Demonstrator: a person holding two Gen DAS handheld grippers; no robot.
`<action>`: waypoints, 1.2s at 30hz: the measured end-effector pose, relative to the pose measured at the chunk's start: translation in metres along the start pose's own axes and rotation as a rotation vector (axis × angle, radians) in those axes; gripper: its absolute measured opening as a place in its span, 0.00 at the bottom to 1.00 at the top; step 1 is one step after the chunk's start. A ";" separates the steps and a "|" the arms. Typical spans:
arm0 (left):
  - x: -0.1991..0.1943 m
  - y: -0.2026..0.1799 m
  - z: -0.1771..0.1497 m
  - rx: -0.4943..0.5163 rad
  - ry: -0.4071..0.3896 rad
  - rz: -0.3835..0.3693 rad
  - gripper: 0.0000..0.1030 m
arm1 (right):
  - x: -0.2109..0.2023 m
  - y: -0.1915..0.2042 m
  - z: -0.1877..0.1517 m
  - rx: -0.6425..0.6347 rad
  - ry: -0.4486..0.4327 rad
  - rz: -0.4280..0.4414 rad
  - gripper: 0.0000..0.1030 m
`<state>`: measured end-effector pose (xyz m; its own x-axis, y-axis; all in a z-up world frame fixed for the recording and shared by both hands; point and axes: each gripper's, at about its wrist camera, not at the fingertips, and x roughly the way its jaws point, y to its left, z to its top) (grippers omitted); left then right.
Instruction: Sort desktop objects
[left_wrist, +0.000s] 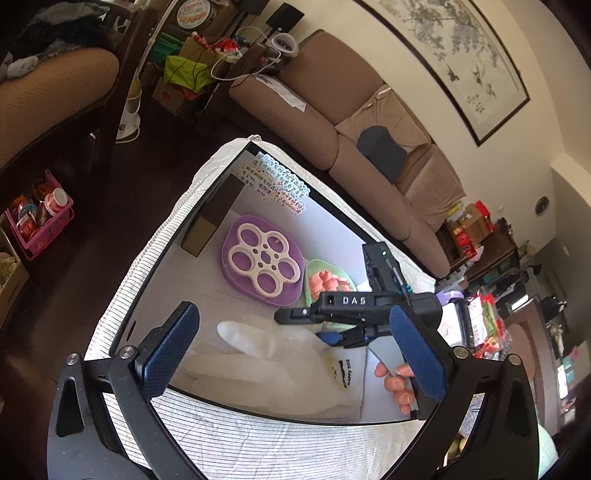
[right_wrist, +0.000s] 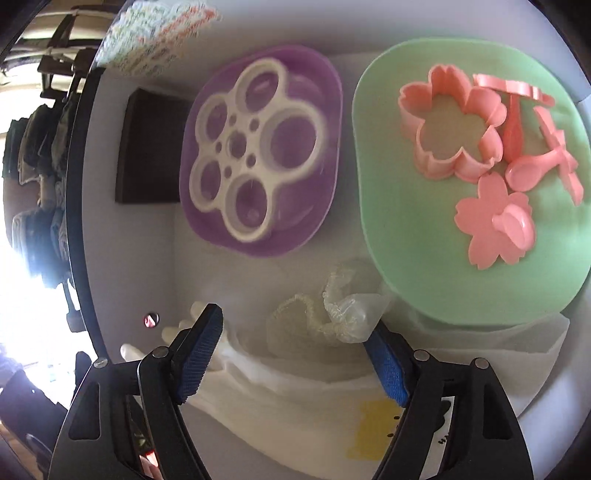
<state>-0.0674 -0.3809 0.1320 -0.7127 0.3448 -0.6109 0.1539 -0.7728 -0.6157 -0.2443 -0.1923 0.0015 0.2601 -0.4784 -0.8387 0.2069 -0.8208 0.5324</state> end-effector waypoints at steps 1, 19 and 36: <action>0.002 -0.003 -0.001 0.011 0.007 0.004 1.00 | -0.001 -0.002 0.002 0.010 -0.004 0.008 0.77; -0.023 0.001 0.003 -0.011 -0.059 -0.025 1.00 | -0.084 0.062 -0.051 -0.187 -0.026 0.355 0.85; -0.037 0.032 0.010 -0.097 -0.106 -0.051 1.00 | 0.053 0.083 0.019 0.042 0.091 0.239 0.86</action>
<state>-0.0431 -0.4242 0.1401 -0.7885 0.3203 -0.5250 0.1773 -0.6990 -0.6928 -0.2310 -0.2919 -0.0014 0.3808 -0.6319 -0.6751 0.0902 -0.7012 0.7072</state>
